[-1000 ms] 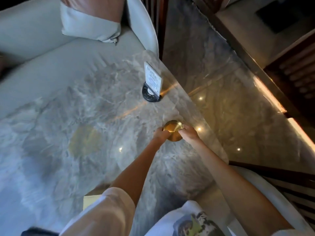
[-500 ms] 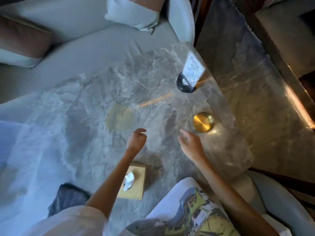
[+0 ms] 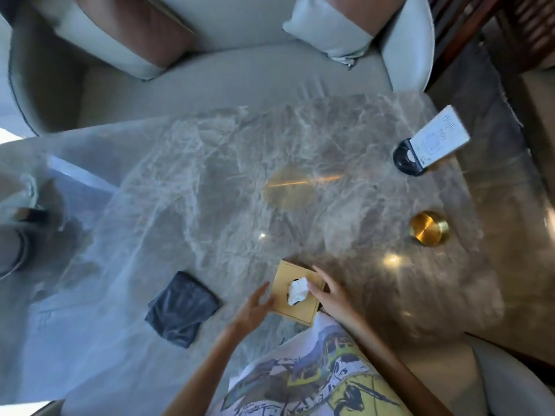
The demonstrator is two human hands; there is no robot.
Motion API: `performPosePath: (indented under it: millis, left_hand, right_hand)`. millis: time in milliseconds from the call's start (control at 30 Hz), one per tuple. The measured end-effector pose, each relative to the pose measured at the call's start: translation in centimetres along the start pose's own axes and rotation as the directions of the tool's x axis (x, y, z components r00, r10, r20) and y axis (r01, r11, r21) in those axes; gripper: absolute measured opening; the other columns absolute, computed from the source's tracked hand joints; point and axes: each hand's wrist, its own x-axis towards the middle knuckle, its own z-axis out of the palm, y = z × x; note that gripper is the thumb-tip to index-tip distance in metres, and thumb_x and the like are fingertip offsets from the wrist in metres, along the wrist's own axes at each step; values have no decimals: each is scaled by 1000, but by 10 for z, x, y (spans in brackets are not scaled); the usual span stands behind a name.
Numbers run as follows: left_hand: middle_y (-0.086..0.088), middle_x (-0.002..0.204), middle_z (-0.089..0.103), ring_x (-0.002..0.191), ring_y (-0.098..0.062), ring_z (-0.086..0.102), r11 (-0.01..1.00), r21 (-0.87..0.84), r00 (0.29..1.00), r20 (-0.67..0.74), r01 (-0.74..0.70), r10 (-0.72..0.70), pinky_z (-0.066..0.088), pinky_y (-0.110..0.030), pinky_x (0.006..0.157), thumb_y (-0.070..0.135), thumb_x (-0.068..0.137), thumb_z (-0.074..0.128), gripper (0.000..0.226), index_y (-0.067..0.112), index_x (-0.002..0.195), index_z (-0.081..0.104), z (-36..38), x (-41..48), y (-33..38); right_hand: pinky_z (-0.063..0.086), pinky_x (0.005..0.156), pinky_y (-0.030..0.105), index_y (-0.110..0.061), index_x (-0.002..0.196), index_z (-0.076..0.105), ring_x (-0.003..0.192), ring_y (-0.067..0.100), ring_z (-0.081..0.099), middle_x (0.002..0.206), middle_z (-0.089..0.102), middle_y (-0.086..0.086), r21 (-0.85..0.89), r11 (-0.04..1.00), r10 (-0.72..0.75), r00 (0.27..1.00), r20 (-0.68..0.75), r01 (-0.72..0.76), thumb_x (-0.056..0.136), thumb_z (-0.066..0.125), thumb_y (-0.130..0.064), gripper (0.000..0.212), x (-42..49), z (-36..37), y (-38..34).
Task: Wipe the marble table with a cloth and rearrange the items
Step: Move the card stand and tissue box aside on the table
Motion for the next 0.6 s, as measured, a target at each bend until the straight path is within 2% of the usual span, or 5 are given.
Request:
performPosePath:
  millis: [100,200,367,433,600]
  left_hand:
    - [1,109,59,98,-17,55,998,-46,998,50,-38,40,50,-30,73,24,101,48,39,31,140,43,2,-1,-5]
    - [11,81,64,82,-15,59,978,83,981,-6,-193,194,46,-23,66,7,96,48,39,22,129,61,3,12,-11]
    - [3,118,72,113,-18,66,947,191,961,-45,-260,273,55,-30,92,3,87,49,50,25,130,63,17,26,24]
    - [5,122,69,113,-13,64,932,229,953,-41,-283,300,52,-25,95,2,89,50,46,20,130,63,30,34,55]
    - [3,127,67,118,-19,62,872,365,934,-20,-326,357,49,-40,101,22,86,48,46,24,131,61,73,71,147]
  right_hand:
    - [47,103,49,-68,117,47,125,16,54,140,53,-6,82,997,4,1000,-29,-2,74,63,-63,47,13,5,20]
    - [51,97,54,-71,105,53,119,20,59,131,61,-1,122,991,-39,995,-92,50,75,63,-53,36,31,12,42]
    - [53,91,56,-47,111,58,113,26,62,127,62,7,242,968,-7,968,-252,70,92,57,-9,42,7,-10,3]
    - [58,82,54,-39,114,60,110,28,63,126,63,11,308,948,24,950,-312,77,92,56,-5,41,8,-32,-1]
    - [60,56,33,-25,130,56,92,21,66,117,63,12,552,832,190,909,-370,51,93,57,-6,41,24,-105,-7]
